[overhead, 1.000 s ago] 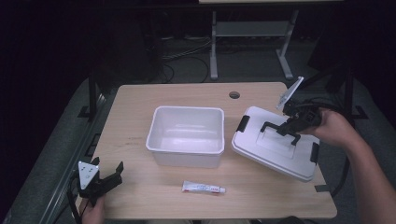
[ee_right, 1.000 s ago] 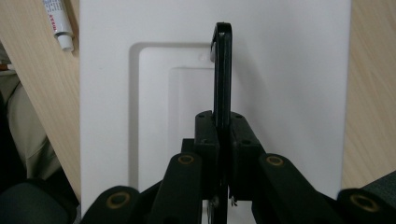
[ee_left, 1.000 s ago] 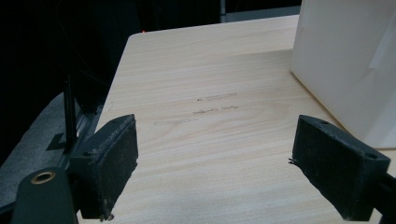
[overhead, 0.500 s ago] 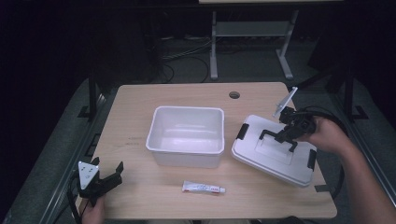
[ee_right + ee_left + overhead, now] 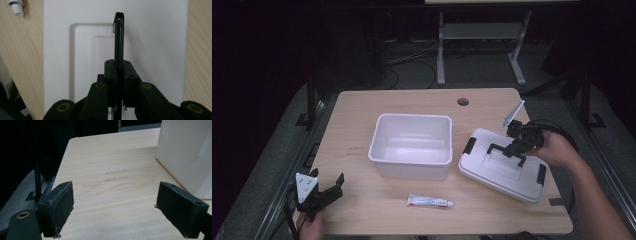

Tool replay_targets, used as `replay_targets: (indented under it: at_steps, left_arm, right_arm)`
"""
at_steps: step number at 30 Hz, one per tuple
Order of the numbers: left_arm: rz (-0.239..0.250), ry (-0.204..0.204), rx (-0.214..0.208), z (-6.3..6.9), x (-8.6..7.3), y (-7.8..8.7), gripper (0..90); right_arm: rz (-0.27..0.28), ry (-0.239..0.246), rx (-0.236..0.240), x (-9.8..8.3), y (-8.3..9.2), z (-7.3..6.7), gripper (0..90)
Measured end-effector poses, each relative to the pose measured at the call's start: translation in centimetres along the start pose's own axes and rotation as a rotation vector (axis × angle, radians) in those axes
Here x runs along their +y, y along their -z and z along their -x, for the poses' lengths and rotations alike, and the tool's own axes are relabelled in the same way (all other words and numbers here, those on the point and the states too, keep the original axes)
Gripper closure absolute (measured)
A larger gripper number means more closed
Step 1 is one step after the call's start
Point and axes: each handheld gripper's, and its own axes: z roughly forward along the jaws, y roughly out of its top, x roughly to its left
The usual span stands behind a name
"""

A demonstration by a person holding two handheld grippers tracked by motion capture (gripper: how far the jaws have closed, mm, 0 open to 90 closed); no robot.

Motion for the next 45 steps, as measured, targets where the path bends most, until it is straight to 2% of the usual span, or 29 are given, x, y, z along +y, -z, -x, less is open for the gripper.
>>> replay_targets:
  at_steps: [27, 45]
  left_arm:
    - [0.0, -0.005, -0.001, 0.1, 0.0, 0.0, 13.6]
    - [0.004, -0.003, -0.001, 0.1, 0.0, 0.0, 13.5]
  right_arm:
    - [-0.015, -0.009, 0.019, 0.2, -4.3, 0.4, 83.5]
    - [0.02, -0.019, 0.023, -0.3, -4.4, 0.1, 81.8]
